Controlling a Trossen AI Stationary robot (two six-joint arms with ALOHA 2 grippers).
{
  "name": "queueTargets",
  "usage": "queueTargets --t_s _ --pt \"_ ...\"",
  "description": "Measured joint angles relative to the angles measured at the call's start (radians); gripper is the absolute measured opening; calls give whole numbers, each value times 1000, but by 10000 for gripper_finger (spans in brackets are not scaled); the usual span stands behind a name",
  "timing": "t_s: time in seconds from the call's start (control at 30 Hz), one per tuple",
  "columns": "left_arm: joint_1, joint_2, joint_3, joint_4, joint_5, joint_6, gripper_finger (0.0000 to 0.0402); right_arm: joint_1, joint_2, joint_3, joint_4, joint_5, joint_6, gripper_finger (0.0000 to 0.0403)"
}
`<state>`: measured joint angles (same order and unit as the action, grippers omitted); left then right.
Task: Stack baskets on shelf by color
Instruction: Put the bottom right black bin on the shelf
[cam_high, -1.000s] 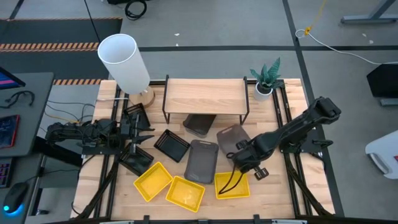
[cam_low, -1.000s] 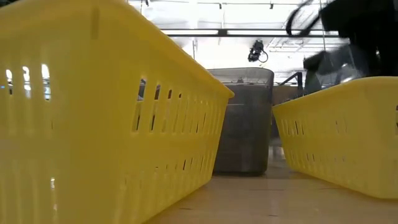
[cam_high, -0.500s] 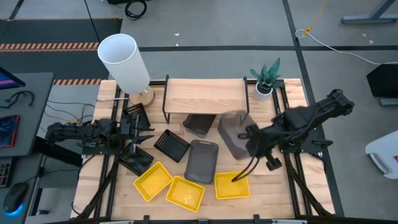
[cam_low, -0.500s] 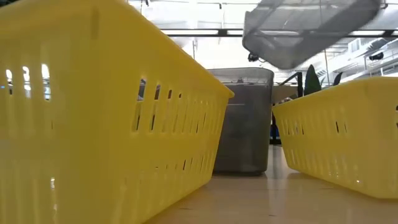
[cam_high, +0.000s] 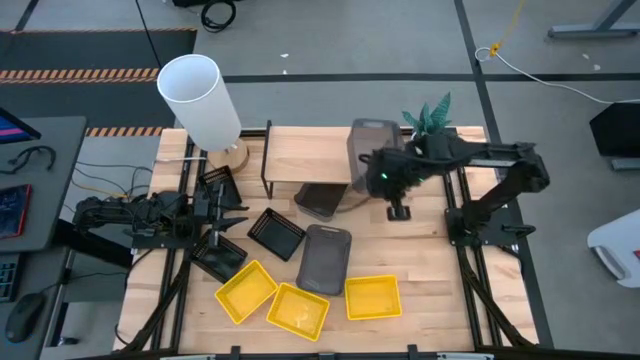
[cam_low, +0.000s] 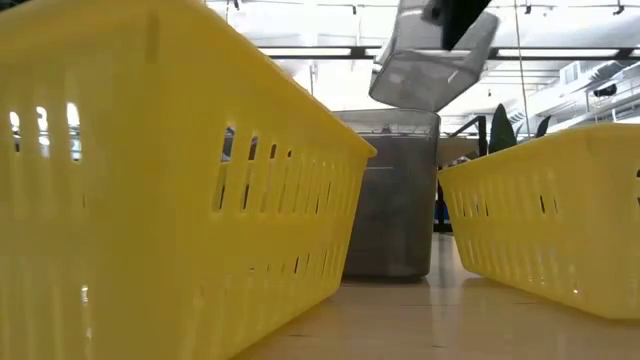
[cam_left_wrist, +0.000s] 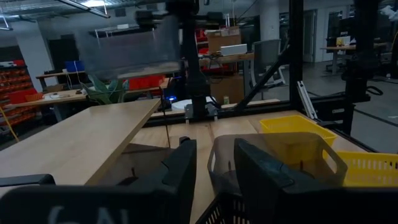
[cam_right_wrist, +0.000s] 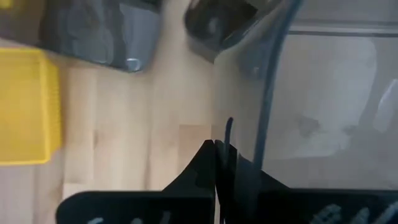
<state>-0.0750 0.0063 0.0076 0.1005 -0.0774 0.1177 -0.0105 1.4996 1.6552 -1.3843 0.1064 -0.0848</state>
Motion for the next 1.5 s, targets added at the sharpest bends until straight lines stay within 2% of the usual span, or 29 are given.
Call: queueTargets --t_s 0.23,0.43,0.83,1.0,1.33,1.5 --pt "0 0 0 0 0 0 114 -131 129 59 -12 -51 -43 3" --pt "0 0 0 0 0 0 114 -178 215 59 -77 -31 -42 3" --pt "0 0 0 0 0 -1 114 -231 224 59 -90 -45 -49 10" --pt "0 0 0 0 0 -1 114 -233 224 59 -79 -47 -50 37" --pt "0 0 0 0 0 0 114 -233 224 59 -88 -84 -49 124" --pt "0 0 0 0 0 0 114 -219 224 59 -106 -100 -40 144"
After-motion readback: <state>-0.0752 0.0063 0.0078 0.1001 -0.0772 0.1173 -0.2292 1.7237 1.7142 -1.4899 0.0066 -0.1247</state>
